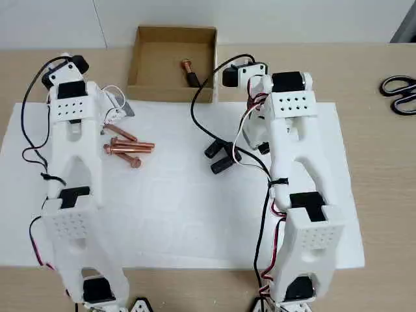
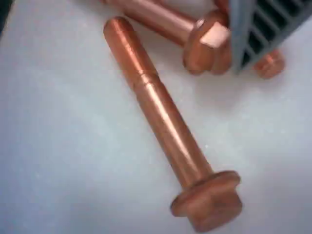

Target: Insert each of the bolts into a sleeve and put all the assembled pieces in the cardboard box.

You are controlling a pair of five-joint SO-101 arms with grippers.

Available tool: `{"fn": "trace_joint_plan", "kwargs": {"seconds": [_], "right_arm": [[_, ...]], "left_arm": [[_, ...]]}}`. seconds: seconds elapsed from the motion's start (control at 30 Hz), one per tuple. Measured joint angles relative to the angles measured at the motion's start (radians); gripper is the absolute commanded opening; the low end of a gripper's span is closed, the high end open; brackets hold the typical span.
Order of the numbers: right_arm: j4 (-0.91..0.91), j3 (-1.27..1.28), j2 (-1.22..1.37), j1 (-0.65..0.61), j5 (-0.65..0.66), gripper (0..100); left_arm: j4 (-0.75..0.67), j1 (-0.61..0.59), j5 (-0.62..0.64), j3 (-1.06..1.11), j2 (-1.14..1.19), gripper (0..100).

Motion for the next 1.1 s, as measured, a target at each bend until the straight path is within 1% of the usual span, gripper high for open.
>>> {"fn": "trace_joint_plan", "kwargs": {"seconds": [0.27, 0.33, 0.5, 0.57, 0.77, 0.93, 1.1], "right_arm": [[0.0, 0.0, 0.0, 0.0, -0.006, 0.3], [0.0, 0.0, 0.0, 0.0, -0.006, 0.3], [0.0, 0.0, 0.0, 0.0, -0.006, 0.3], [0.0, 0.0, 0.0, 0.0, -0.006, 0.3], [0.0, 0.0, 0.0, 0.0, -0.006, 0.3], [0.0, 0.0, 0.0, 0.0, -0.006, 0.3], [0.0, 0.0, 0.0, 0.0, -0.006, 0.3]], "left_arm": [[-0.012, -0.011, 0.057, -0.021, 0.081, 30], [-0.029, -0.017, 0.063, -0.021, 0.089, 27], [-0.077, -0.02, 0.066, -0.021, 0.118, 16], [-0.094, -0.02, 0.064, -0.021, 0.133, 13], [-0.12, -0.018, 0.066, -0.04, 0.167, 10], [-0.138, -0.015, 0.068, -0.043, 0.169, 0], [-0.133, -0.015, 0.069, -0.055, 0.17, 1]]}}
